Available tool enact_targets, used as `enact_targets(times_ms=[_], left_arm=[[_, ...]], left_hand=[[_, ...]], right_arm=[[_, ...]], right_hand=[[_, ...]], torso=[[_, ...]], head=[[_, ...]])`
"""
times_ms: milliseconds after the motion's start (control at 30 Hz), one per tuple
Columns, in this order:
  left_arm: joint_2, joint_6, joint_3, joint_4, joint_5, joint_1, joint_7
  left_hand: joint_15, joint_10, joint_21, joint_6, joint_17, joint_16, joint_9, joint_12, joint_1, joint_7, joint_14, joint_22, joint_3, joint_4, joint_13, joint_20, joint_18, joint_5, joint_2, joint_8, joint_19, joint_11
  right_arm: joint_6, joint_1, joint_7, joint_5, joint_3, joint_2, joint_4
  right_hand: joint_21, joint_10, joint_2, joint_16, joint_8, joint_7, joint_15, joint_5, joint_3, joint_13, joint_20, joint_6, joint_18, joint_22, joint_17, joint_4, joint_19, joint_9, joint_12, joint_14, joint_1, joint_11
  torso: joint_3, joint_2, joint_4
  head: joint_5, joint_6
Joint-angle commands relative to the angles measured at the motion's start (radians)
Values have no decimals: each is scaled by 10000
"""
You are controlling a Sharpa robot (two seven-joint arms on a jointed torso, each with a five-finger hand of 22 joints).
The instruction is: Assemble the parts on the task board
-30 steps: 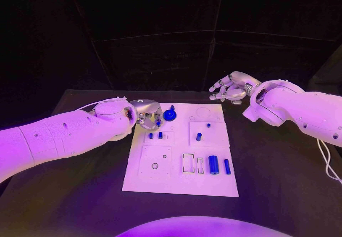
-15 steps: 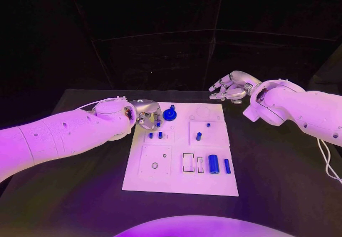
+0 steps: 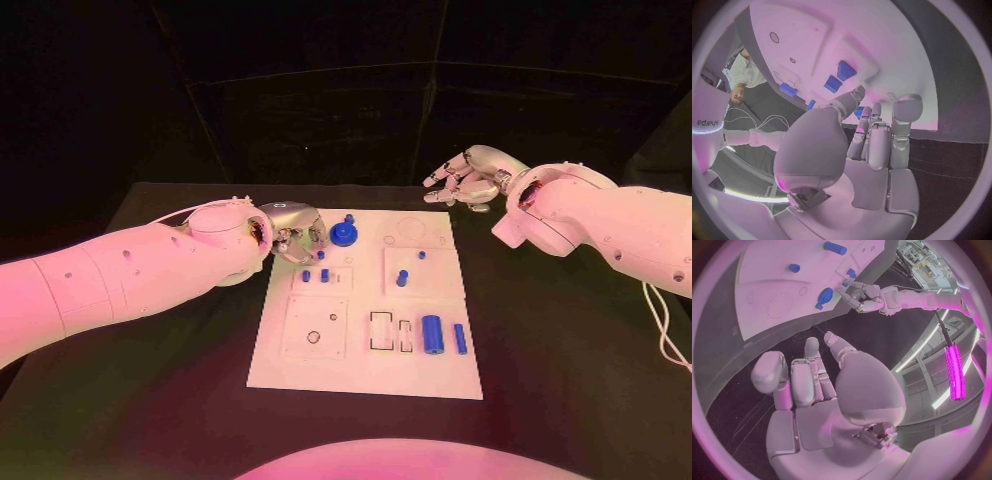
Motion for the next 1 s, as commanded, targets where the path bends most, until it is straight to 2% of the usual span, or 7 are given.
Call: enact_targets(times_ms=[33,167,333,467,600,700,1000], left_arm=[[-100,-472,5,14,195,9,98],[-293,-957,8,38,1179,9,375],[-686,-1416,11,116,4127,17,1132],[-1010,-1545,10,286,6551,21,2256],[-1236,-706,6,426,10611,25,3540],[-1346,-232,4,523,12566,26,4261],[-1585,141,1,977,14064,25,4939]], left_hand=[[143,-502,-333,-198,-52,-59,13,-229,106,25,271,-361,-169,3,-5,54,17,-52,-40,-137,-120,94],[215,-870,-815,-173,-302,-192,38,-348,275,102,196,-882,-351,61,16,125,113,-53,26,-164,-261,178],[216,-254,-1708,259,-1103,-660,95,64,403,318,-117,-1828,-235,98,121,149,294,-42,273,20,-639,181],[195,37,-2663,529,-3139,-1983,77,257,469,315,-1095,-2673,-12,16,71,137,435,-50,344,106,-1346,170],[243,200,-3114,767,-5338,-3571,83,360,-3,243,-2393,-2877,-121,332,51,190,411,-44,469,196,-1977,142],[180,781,-3324,893,-5617,-3773,77,688,-225,149,-2602,-3002,-295,486,139,196,441,-40,554,236,-2125,6],[76,1350,-3528,1089,-5950,-3939,79,998,-261,62,-2756,-3146,-503,497,225,120,450,-37,610,292,-2137,-147]], right_arm=[[-36,19,89,-102,5,-21,4],[-36,18,152,-648,4,-116,92],[-58,14,244,-1873,1,-309,362],[-341,-53,322,-3374,-6,-587,790],[-387,-210,-23,-4848,-26,-868,1266],[-462,-445,-335,-5755,-36,-1065,1655],[-411,-814,-877,-7247,-50,-1000,2039]], right_hand=[[-267,-344,60,-317,112,-6,30,40,110,-464,-6,-13,205,-445,-354,46,-193,8,-608,137,89,1],[-596,-882,-20,-837,288,28,72,-20,512,-1767,42,474,273,-926,-909,-78,-409,31,-2199,-33,271,90],[-766,-976,-131,-1159,328,-5,111,-130,980,-2892,95,973,310,-1157,-1253,-331,-488,18,-3394,-90,553,140],[-580,-535,-185,-1029,378,-114,49,-144,1378,-3489,70,1391,254,-823,-1082,-617,-282,21,-3846,62,847,74],[-549,-251,-252,-1060,416,-186,23,-187,1597,-3948,41,1729,244,-770,-1091,-694,-217,27,-4226,101,830,26],[-553,-105,-307,-1112,397,-209,10,-286,1674,-4167,20,1823,244,-767,-1135,-701,-200,22,-4393,105,786,-2],[-614,-558,-595,-1267,-92,-60,192,-506,1868,-4857,145,1315,234,-839,-1284,-686,-203,-87,-5130,101,600,221]], torso=[[-8,1,4],[-4,-8,11],[-7,-10,-12],[-2,-10,19],[-18,-23,-9],[-25,-33,-23],[-23,-33,-94]], head=[[-9,15],[-20,46],[-68,94],[-336,157],[-505,221],[-598,256],[-649,299]])
